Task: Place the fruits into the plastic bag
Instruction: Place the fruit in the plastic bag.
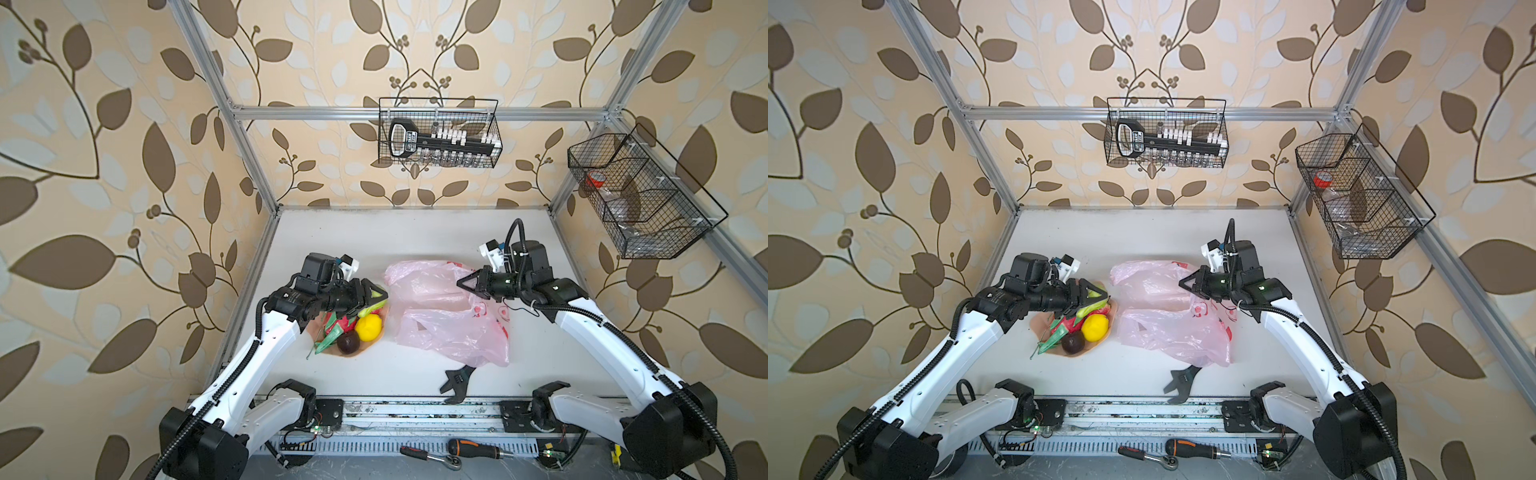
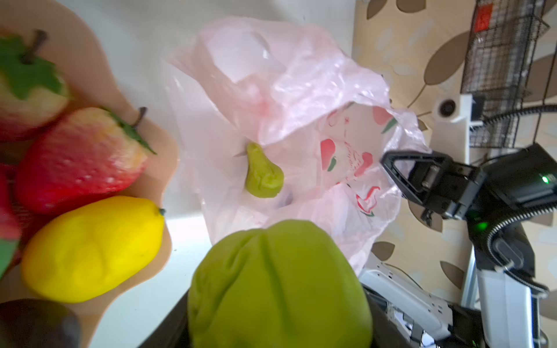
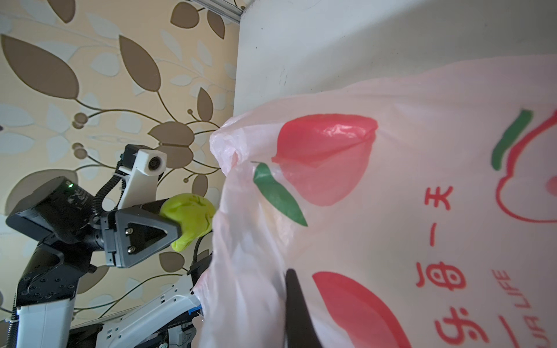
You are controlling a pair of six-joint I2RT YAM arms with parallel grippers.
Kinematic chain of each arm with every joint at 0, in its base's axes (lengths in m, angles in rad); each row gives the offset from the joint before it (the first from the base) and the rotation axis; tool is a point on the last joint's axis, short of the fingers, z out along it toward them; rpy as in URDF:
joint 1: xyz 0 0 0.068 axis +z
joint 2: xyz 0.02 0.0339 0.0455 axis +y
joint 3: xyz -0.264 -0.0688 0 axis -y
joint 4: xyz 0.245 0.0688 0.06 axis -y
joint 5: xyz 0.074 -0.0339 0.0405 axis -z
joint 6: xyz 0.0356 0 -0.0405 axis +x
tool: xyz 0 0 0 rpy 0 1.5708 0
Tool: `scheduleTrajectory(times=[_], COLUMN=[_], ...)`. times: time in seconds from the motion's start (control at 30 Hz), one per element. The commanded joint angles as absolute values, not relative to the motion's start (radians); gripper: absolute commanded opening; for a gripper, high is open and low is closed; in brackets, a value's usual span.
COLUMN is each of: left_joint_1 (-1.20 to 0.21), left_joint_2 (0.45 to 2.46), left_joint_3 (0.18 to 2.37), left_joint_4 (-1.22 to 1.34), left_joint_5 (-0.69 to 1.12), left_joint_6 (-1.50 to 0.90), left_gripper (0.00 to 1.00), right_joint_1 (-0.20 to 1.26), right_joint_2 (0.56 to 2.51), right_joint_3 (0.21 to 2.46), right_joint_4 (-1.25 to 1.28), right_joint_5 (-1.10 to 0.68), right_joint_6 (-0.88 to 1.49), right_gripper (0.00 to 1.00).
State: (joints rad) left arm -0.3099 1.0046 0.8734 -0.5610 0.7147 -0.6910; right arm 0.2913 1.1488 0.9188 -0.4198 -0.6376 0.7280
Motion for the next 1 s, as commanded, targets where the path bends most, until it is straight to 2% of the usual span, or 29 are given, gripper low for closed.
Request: scheduleTrajectory(times=[0.0, 0.37, 0.7, 0.97], left_joint_1=[-0.332, -0.414, -0.602, -0.728], left_joint_2=[0.982, 0.990, 1.011, 1.021], left_joint_3=[0.845, 0.787, 0.738, 0.728], left_joint_4=[-0.459, -0.353, -0.300, -0.249], left_joint_5=[0.773, 0.721, 0.580, 0.559], left_joint_6=[-0.725, -0.779, -0.821, -0.819], left_gripper=[0.35, 0.28, 0.23, 0.23], right_joint_1=[0.288, 0.288, 0.288, 0.288], right_joint_2=[1.155, 1.152, 1.149, 1.158], right_joint_3=[0.950, 0.951, 0.952, 0.952], right_joint_4=[-0.433, -0.440, -0.439, -0.436], right_joint_5=[-0.626, -0.625, -0.621, -0.621], right_joint_6=[0.709, 0.707, 0.709, 0.713], right_gripper=[0.00, 0.00, 0.00, 0.00])
